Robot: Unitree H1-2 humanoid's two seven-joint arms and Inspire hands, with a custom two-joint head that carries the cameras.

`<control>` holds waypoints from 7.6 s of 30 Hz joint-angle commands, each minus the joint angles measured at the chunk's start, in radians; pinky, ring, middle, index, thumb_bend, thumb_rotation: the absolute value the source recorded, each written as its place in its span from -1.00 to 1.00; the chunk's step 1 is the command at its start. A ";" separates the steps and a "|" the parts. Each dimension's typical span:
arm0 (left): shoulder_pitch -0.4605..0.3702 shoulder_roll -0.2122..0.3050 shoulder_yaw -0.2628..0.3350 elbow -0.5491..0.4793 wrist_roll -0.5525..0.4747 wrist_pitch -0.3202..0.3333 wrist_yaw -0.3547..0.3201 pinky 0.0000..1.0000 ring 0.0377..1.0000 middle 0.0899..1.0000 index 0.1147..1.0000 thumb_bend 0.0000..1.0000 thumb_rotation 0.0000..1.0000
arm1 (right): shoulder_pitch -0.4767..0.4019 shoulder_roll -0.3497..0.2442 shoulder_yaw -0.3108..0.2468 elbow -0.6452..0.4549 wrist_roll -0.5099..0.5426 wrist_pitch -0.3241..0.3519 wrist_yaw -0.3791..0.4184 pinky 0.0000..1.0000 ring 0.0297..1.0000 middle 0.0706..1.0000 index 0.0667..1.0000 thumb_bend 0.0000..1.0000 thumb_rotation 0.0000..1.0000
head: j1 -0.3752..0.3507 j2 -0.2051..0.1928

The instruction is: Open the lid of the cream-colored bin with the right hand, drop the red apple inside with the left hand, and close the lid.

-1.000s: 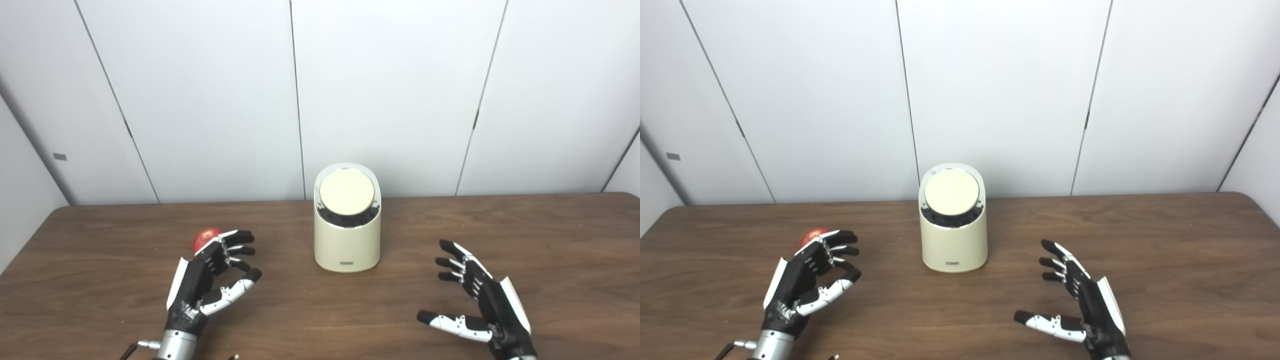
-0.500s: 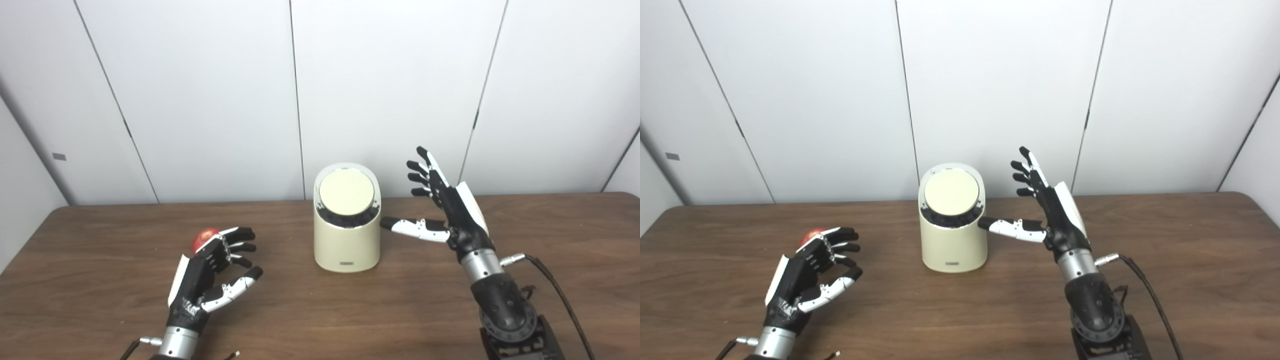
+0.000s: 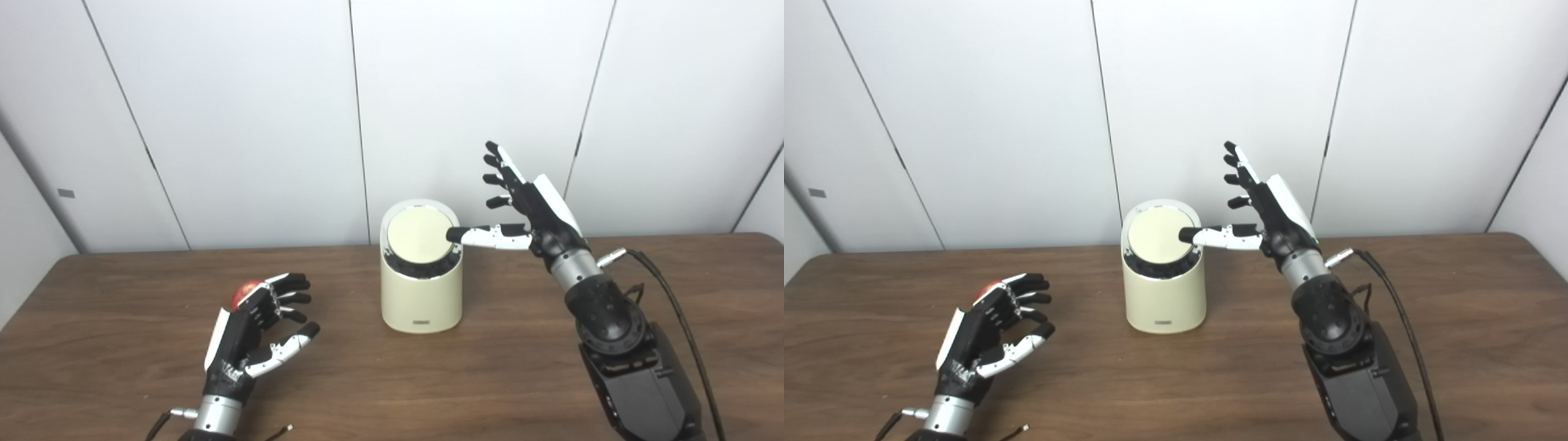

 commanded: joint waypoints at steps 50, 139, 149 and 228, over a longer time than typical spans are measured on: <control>0.027 -0.039 -0.029 0.034 -0.024 -0.036 -0.024 0.04 0.31 0.41 0.39 0.26 -1.00 | -0.145 0.016 0.101 0.162 -0.192 0.056 -0.048 0.27 0.67 0.84 0.96 0.71 -0.35 | 0.011 0.026; 0.023 -0.038 -0.056 0.019 0.005 -0.032 -0.015 0.07 0.32 0.42 0.40 0.22 -1.00 | -0.096 -0.011 -0.068 -0.046 -0.270 0.138 0.139 0.35 0.62 0.74 0.70 0.72 -0.37 | 0.036 0.049; 0.020 -0.037 -0.056 0.021 -0.001 -0.030 -0.019 0.05 0.31 0.42 0.40 0.24 -0.97 | 0.108 -0.018 -0.169 -0.046 0.048 -0.099 0.057 0.30 0.62 0.83 0.73 0.65 -0.33 | 0.036 0.049; -0.151 0.151 -0.112 0.089 0.610 0.474 0.395 0.19 0.42 0.51 0.59 0.72 -0.57 | 0.394 -0.078 -0.148 -0.275 0.250 -0.002 0.006 0.38 0.65 0.84 0.74 0.42 -0.82 | 0.301 0.026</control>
